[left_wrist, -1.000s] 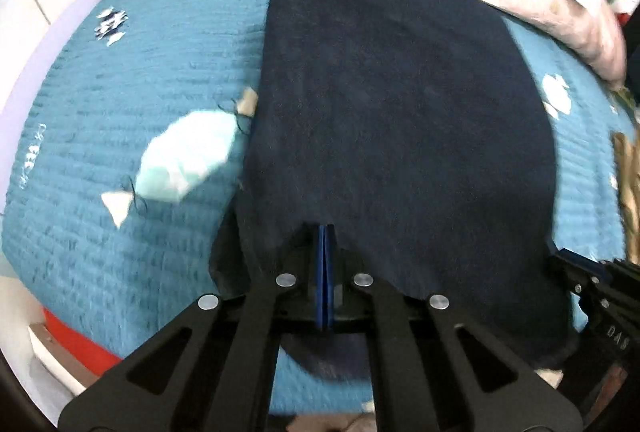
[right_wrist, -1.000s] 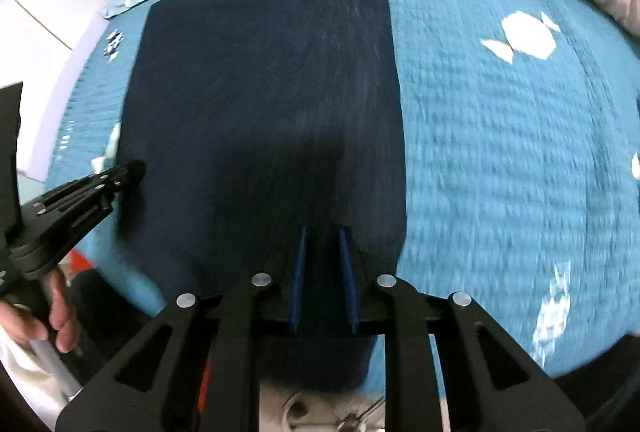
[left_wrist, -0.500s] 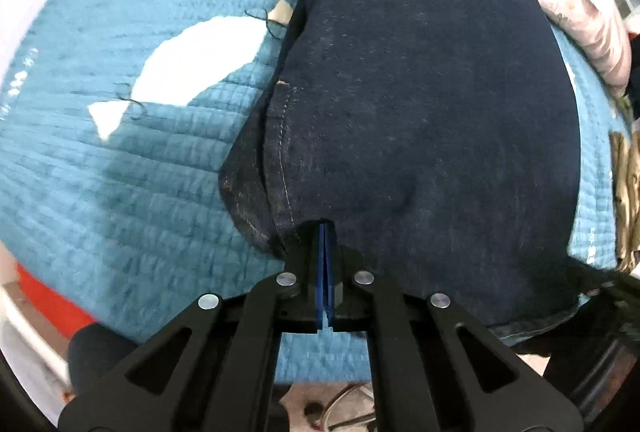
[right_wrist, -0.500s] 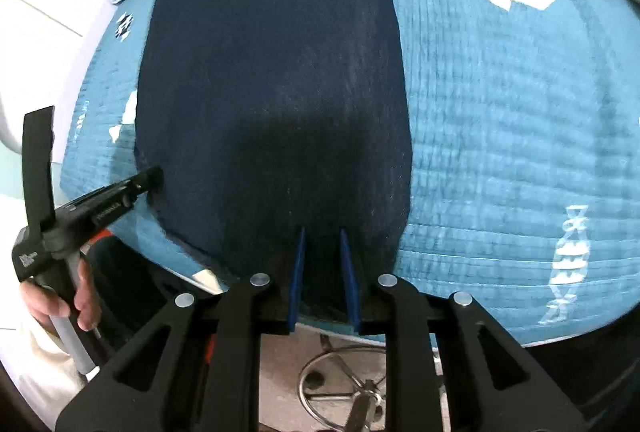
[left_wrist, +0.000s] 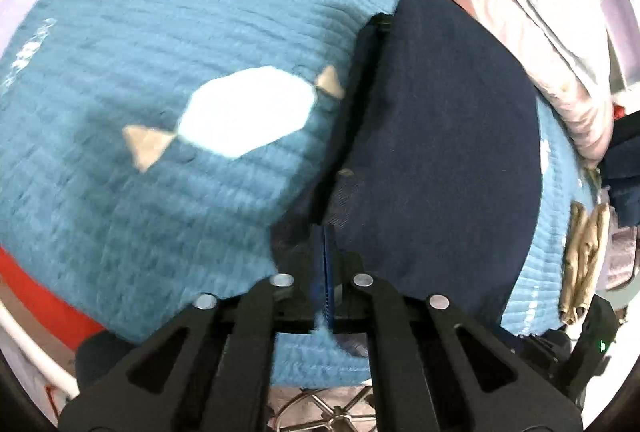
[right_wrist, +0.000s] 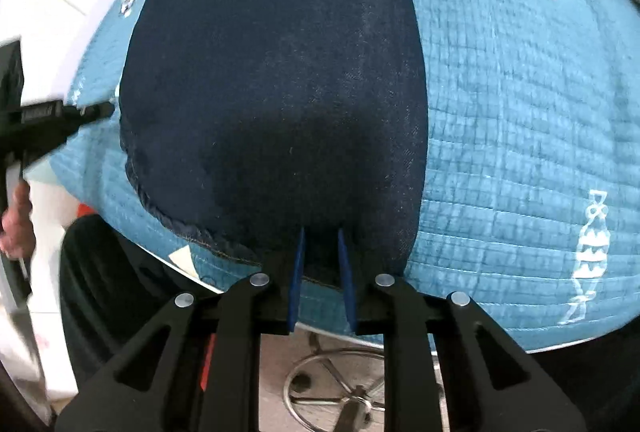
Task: Fold large clothes
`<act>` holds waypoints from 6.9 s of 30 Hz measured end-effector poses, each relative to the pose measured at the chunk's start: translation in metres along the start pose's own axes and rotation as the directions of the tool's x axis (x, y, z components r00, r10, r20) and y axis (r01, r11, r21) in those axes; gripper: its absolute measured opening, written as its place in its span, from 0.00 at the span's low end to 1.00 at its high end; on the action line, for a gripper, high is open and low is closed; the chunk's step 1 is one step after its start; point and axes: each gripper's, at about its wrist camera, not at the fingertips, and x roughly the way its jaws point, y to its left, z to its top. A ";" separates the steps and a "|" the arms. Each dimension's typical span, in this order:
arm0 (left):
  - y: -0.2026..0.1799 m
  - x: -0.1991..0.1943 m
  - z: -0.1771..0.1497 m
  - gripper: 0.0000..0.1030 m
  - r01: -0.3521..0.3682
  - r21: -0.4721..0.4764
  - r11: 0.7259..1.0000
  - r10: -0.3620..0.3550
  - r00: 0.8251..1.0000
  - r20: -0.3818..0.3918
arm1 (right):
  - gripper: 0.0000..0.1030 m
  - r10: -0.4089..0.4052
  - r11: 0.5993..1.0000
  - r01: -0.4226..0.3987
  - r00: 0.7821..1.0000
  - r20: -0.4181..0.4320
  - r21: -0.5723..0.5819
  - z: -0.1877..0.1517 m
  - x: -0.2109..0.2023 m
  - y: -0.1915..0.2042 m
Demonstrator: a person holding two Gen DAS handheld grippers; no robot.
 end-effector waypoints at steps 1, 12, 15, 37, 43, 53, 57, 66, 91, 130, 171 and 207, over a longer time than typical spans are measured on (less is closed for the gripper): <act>-0.007 0.005 0.008 0.04 0.006 0.000 1.000 -0.006 1.000 -0.012 | 0.20 -0.007 1.000 0.007 1.000 -0.014 -0.016 0.004 -0.006 0.006; -0.031 0.061 0.056 0.03 -0.035 -0.044 0.998 0.035 0.999 -0.008 | 0.15 0.076 0.994 -0.089 0.981 0.180 0.063 0.082 -0.040 -0.003; -0.040 0.070 0.061 0.03 -0.092 -0.017 0.996 0.092 0.996 0.002 | 0.14 0.012 0.998 -0.017 0.997 0.081 0.065 0.095 0.024 -0.020; -0.136 0.050 0.112 0.01 0.039 0.327 0.944 -0.142 0.944 0.299 | 0.17 0.067 0.997 -0.080 0.876 0.478 0.006 0.218 -0.003 -0.011; -0.083 0.123 0.147 0.03 0.254 0.143 0.956 -0.279 0.941 0.193 | 0.00 0.001 1.000 -0.007 0.912 0.410 0.013 0.240 0.058 -0.024; -0.075 0.096 0.151 0.03 0.091 0.232 0.968 -0.152 0.953 0.261 | 0.00 -0.036 0.997 0.059 0.901 0.431 -0.040 0.213 0.012 -0.062; -0.025 0.073 0.165 0.00 -0.142 0.081 0.987 0.113 0.950 0.291 | 0.02 -0.147 0.987 0.096 0.877 0.458 0.131 0.199 -0.020 -0.095; -0.089 0.055 0.130 0.01 -0.017 0.246 0.969 -0.063 0.948 0.313 | 0.02 -0.036 0.999 0.013 0.875 0.482 0.050 0.199 -0.022 -0.048; -0.089 0.138 0.199 0.02 0.111 0.141 0.984 -0.129 0.984 0.120 | 0.00 0.029 0.992 -0.049 0.985 0.171 0.118 0.260 0.055 -0.062; -0.022 0.052 0.015 0.02 0.116 0.023 0.993 -0.115 0.992 -0.048 | 0.00 0.107 0.966 -0.075 0.987 -0.121 0.246 0.060 0.050 -0.053; -0.116 0.090 0.193 0.03 0.087 0.245 0.966 -0.120 0.985 0.125 | 0.03 -0.045 0.999 0.050 0.953 0.298 -0.008 0.239 0.008 -0.026; -0.076 -0.006 -0.064 0.76 -0.093 0.341 0.935 0.033 0.984 0.177 | 0.85 0.064 0.998 -0.058 0.948 0.312 -0.029 -0.010 -0.069 -0.005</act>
